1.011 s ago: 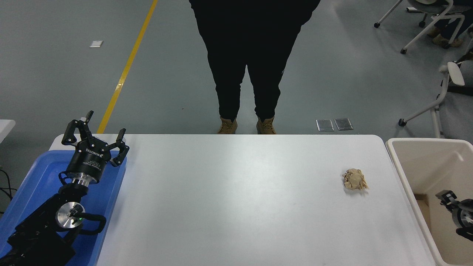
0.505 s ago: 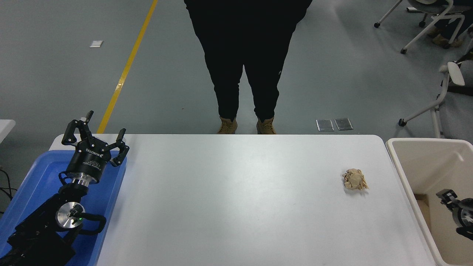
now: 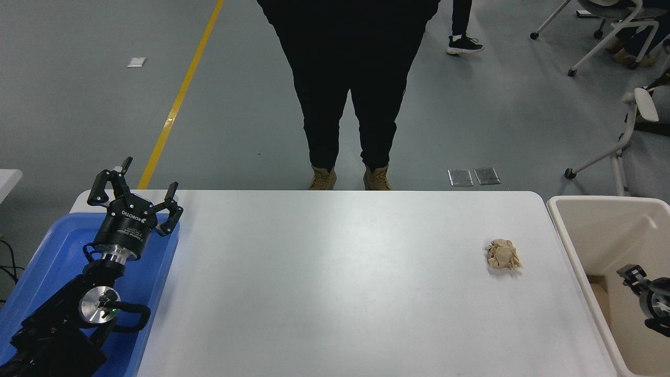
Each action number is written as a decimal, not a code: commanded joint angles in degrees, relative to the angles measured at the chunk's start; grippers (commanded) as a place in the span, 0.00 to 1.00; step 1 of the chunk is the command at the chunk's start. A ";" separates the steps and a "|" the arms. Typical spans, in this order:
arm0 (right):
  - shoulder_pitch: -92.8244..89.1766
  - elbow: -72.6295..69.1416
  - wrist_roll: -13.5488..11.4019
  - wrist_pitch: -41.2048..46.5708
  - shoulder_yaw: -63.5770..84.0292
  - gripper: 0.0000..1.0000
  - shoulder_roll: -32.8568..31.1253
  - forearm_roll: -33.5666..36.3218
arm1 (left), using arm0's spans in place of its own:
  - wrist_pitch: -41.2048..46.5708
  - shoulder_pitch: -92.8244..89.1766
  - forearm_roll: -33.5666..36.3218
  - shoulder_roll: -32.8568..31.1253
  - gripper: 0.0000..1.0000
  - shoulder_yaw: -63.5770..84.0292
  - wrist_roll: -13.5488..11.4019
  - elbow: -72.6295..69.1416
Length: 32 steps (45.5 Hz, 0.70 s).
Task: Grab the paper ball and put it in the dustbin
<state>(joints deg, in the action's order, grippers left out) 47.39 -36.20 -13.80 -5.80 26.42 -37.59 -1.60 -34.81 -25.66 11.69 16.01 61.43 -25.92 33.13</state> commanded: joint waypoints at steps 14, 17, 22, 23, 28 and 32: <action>0.51 -0.18 0.00 0.00 -0.05 1.00 -0.46 1.07 | 0.00 0.00 0.00 -0.01 0.98 0.00 0.00 0.00; 0.51 -0.18 0.00 0.00 0.04 1.00 -0.46 1.16 | 0.00 0.00 0.00 -0.01 0.98 0.00 0.00 0.00; 1.12 -0.53 0.00 0.09 0.30 1.00 -0.73 1.24 | 0.00 0.00 0.00 -0.01 0.98 0.00 0.00 0.00; 1.39 -0.54 0.00 0.09 0.30 1.00 -0.81 1.24 | 0.00 0.00 0.00 -0.01 0.98 0.00 0.00 0.00; 3.32 -0.54 0.00 0.09 0.30 1.00 -2.22 1.24 | 0.00 0.00 0.00 -0.01 0.98 0.00 0.00 0.00; 6.65 -0.80 0.00 0.00 0.39 1.00 -3.19 1.24 | 0.00 0.00 0.00 -0.01 0.98 0.00 0.00 0.00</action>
<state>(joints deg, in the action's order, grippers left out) 49.37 -36.62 -13.79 -5.73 26.60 -38.93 -0.52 -34.81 -25.66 11.69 16.00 61.44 -25.93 33.13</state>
